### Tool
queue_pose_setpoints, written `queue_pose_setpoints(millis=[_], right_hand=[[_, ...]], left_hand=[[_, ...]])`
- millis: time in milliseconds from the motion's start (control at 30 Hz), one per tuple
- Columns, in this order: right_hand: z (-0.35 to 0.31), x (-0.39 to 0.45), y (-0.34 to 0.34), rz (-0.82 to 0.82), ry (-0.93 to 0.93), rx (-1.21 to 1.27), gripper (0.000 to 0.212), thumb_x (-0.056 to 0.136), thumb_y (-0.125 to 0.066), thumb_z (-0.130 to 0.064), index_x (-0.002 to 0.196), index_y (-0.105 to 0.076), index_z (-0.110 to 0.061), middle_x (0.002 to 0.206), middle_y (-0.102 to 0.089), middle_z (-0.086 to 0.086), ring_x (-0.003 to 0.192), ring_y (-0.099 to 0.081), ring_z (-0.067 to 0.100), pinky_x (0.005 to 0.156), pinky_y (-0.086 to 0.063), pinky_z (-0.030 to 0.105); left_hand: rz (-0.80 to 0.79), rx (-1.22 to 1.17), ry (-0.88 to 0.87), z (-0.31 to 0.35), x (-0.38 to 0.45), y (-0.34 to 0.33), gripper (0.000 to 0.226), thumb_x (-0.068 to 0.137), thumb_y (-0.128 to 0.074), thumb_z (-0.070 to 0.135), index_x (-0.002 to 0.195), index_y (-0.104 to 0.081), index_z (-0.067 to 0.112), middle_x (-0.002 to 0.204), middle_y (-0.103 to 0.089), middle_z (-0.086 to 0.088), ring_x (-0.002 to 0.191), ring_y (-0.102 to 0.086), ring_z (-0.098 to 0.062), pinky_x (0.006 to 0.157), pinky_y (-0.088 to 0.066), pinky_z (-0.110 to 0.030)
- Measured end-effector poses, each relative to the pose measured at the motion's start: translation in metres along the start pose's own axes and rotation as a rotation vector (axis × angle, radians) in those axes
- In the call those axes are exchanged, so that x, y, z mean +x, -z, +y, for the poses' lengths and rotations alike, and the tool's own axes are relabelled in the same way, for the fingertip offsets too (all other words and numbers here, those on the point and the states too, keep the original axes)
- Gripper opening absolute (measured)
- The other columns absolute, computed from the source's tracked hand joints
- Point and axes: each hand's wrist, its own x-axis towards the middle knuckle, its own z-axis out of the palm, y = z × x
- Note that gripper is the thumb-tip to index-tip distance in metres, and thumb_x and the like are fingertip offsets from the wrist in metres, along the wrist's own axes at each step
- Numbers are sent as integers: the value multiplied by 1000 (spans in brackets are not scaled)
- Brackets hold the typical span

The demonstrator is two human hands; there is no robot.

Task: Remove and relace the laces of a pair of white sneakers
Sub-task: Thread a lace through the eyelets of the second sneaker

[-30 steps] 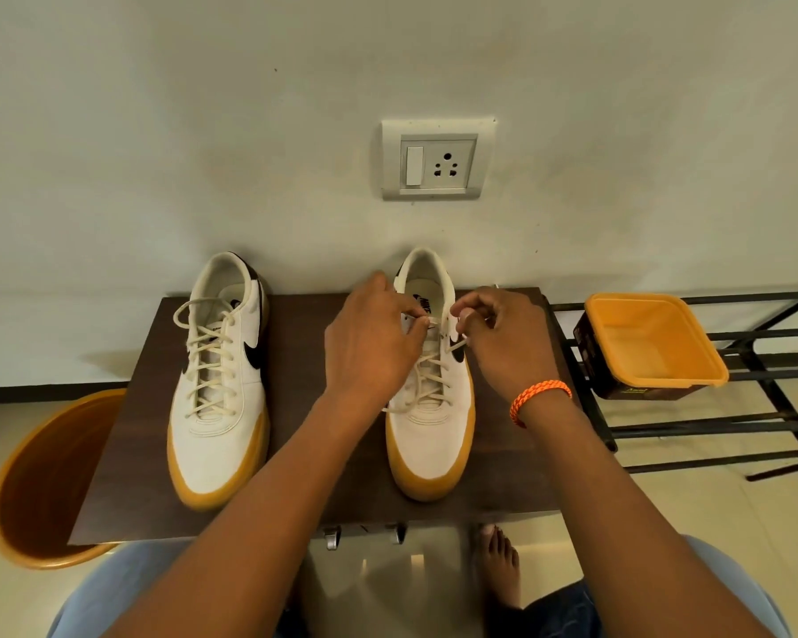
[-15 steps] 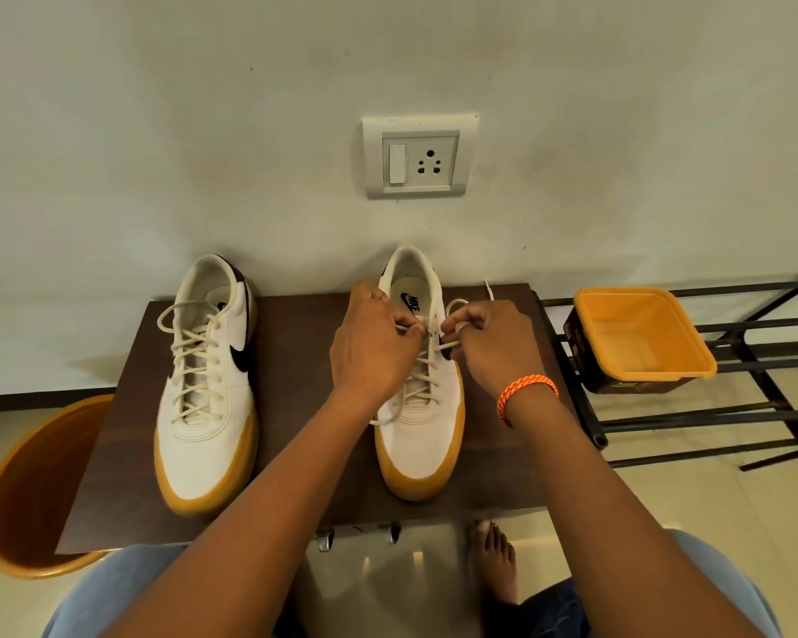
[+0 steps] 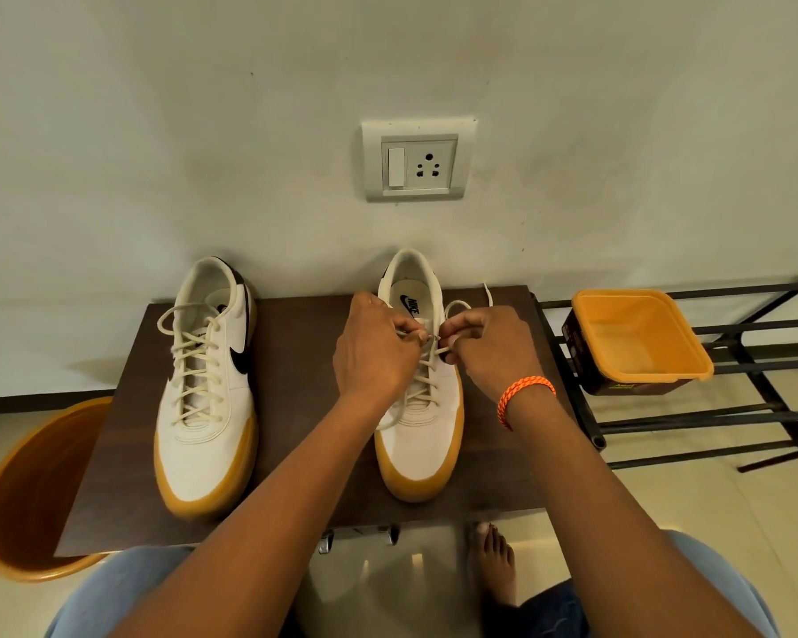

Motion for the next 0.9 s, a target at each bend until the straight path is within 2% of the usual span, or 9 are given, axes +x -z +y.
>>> queue_pose_setpoints(millis=[200,367,433,500,600,700,800,833,900], right_hand=[[-2,-3,0,2,8,12,18,93,-71,-2,93,-80,-17,77,-76,0,61,-74,12,75,-65,31],[-3,-6,-3,67,70,-31,10,88,-80,-14,83,-78,-23,76,-74,-6,68,-73,9,75,-63,32],[-4,-6,-7,99,92,-96,13,88,-79,-15,80,-76,-24,79,-72,-8,75,-70,8,76,-60,32],[-5,-7,-11,126,113,-167,13,91,-76,-15,82,-73,-24,84,-70,-7,87,-66,11,80,-57,33],[-9,-12,-13,200,160,-378,9,95,-69,-19,89,-69,-26,93,-66,-7,111,-49,19,89,-40,37],[-16,-13,-7,291,240,-529,8,95,-64,-17,96,-65,-25,100,-65,-8,115,-43,21,90,-26,39],[-21,-6,7,483,244,-390,13,99,-59,-13,96,-62,-25,95,-61,-10,103,-44,17,86,-25,37],[-19,-2,10,507,228,-260,12,101,-59,-13,97,-62,-24,95,-61,-11,99,-46,14,86,-31,37],[-14,3,10,457,175,71,6,102,-61,-16,99,-65,-20,96,-67,-8,93,-59,12,85,-50,38]], left_hand=[[21,4,18,0,1,-9,26,88,-84,37,108,-73,26,98,-43,17,82,-53,-6,66,-47,-21],[-118,13,-74,2,4,4,10,99,-72,31,107,-78,27,116,-45,7,93,-61,-14,73,-46,-24],[-193,66,-118,1,6,10,16,100,-68,33,112,-77,30,121,-42,7,98,-63,-18,78,-51,-28],[-243,115,-140,0,4,14,28,93,-75,43,118,-74,32,122,-37,9,99,-60,-15,81,-55,-32],[-250,125,-140,1,0,13,45,82,-85,52,120,-72,32,123,-36,8,100,-60,-17,85,-60,-38],[-252,74,-98,3,1,12,47,79,-89,51,118,-72,31,122,-37,7,102,-62,-19,88,-59,-40],[-248,65,-86,4,1,12,49,78,-89,51,119,-71,31,122,-36,9,103,-61,-17,85,-55,-35],[-249,62,-90,5,1,11,48,78,-89,50,119,-71,31,123,-36,9,103,-60,-17,85,-54,-34],[-250,58,-98,4,0,11,48,79,-89,49,119,-71,30,122,-36,9,102,-60,-16,85,-54,-34]])
